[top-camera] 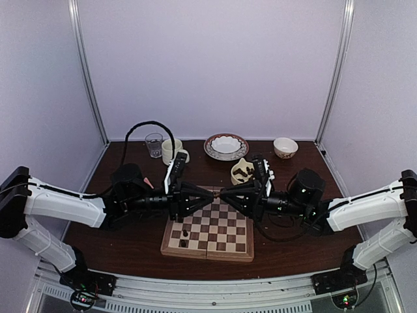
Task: Set up the chess pieces on the board
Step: Pass from the right arm to the left, then place the queen at e8.
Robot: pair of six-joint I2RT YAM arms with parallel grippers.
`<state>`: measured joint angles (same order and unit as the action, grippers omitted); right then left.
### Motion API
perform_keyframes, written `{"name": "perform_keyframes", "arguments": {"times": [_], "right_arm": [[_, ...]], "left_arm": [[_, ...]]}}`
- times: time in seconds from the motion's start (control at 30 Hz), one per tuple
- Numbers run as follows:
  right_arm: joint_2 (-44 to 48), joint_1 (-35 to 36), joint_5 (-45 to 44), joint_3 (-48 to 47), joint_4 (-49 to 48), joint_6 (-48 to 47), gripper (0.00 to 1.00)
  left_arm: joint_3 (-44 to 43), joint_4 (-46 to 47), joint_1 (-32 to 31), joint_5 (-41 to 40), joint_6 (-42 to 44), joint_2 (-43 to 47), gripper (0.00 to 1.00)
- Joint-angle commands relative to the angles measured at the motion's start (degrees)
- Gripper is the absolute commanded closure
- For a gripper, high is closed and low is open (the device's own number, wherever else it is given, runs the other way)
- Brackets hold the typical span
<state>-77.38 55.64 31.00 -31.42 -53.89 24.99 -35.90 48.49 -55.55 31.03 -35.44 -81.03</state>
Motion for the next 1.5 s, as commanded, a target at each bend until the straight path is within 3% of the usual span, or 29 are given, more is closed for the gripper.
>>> {"name": "perform_keyframes", "arguments": {"times": [0.0,0.1,0.27,0.37,0.43,0.57,0.77,0.9,1.1,1.23,1.47], "right_arm": [[0.0,0.4,-0.3,-0.2,-2.3,-0.3,0.9],[-0.1,0.3,-0.2,-0.3,-2.2,-0.4,0.9],[-0.4,0.3,-0.4,-0.4,-2.0,-0.4,0.86],[0.4,0.3,-1.6,0.4,-1.7,-1.5,0.63],[2.3,0.3,-4.0,1.4,-0.1,-3.0,0.46],[9.0,0.2,-10.5,3.7,6.5,-6.9,0.26],[18.2,0.1,-21.2,3.7,20.2,-11.8,0.24],[20.4,0.1,-27.3,4.9,22.3,-13.1,0.24],[19.2,0.1,-27.9,4.1,23.6,-13.7,0.24],[19.1,0.1,-27.7,4.2,23.7,-13.6,0.24],[20.1,0.1,-27.3,4.7,24.1,-13.4,0.25]], "left_arm": [[-0.7,2.9,-0.1,0.9,0.2,-0.4,0.74],[-0.8,2.9,0.0,1.0,0.2,-0.4,0.78],[-0.8,3.0,0.0,1.4,0.2,-0.5,1.0],[-0.8,1.5,0.1,0.1,0.5,0.4,1.0],[-2.0,-4.4,0.0,-1.8,2.2,1.5,1.0],[-11.9,-33.8,0.0,-8.0,9.9,4.9,1.0],[-26.6,-70.4,0.0,-20.6,19.2,7.3,1.0],[-31.5,-86.3,-0.2,-29.1,15.4,8.2,1.0],[-36.6,-106.0,-0.2,-37.7,9.6,9.0,1.0],[-40.1,-116.1,-0.3,-41.9,7.7,7.6,1.0],[-42.8,-120.9,-0.2,-42.6,9.3,0.4,1.0]]}}
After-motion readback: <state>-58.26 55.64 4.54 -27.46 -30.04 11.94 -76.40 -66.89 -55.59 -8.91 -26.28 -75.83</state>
